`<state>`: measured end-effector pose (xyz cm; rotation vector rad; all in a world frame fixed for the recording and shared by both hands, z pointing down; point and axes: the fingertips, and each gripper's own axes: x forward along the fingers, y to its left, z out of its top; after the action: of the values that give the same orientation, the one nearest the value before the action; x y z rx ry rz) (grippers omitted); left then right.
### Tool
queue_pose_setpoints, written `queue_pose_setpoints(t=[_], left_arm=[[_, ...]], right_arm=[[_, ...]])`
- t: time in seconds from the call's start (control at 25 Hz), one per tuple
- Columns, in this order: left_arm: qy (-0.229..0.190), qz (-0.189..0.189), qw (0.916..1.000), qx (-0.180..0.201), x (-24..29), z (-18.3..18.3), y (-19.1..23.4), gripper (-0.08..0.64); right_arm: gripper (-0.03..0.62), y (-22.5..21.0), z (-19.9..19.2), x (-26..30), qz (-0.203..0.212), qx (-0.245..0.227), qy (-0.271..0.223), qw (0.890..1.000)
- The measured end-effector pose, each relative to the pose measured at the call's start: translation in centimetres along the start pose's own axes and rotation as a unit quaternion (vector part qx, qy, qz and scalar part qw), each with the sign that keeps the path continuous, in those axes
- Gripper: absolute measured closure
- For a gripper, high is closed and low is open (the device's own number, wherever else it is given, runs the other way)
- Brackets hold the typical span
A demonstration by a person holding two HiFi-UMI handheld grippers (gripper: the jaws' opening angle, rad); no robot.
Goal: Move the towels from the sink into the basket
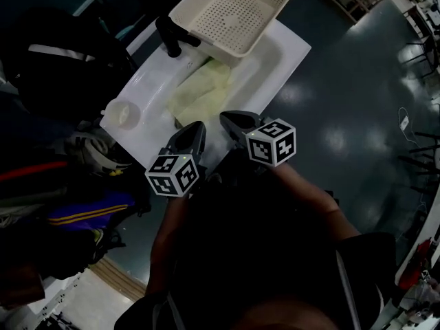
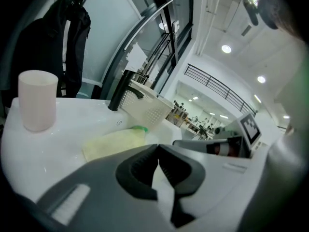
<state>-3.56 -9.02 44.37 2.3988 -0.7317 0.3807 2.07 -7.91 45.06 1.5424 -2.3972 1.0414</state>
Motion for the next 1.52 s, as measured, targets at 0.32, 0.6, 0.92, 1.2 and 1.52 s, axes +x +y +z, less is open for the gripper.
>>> queue_pose_setpoints(t=[0.32, 0.6, 0.92, 1.2, 1.52], left_arm=[[-0.009, 0.034, 0.9991, -0.022, 3.5, 1.0, 0.5, 0.552], [-0.01, 0.059, 0.9977, -0.031, 5.8, 1.6, 1.1, 0.551], [0.002, 0.085, 0.9959, -0.032, 8.0, 1.5, 2.6, 0.552], [0.017, 0.104, 0.9942, -0.022, 9.8, 0.9, 4.2, 0.551], [0.038, 0.142, 0.989, -0.018, 10.4, 0.2, 6.6, 0.547]], right_arm=[[0.592, -3.0, 1.7, 1.5, 0.036, -0.011, 0.029, 0.999], [0.594, -4.7, 2.9, 2.1, 0.06, -0.026, 0.048, 0.997], [0.592, -6.0, 4.0, 3.4, 0.084, -0.042, 0.068, 0.993], [0.592, -7.0, 4.4, 4.4, 0.107, -0.064, 0.097, 0.987], [0.592, -7.3, 4.4, 6.4, 0.141, -0.098, 0.136, 0.976]])
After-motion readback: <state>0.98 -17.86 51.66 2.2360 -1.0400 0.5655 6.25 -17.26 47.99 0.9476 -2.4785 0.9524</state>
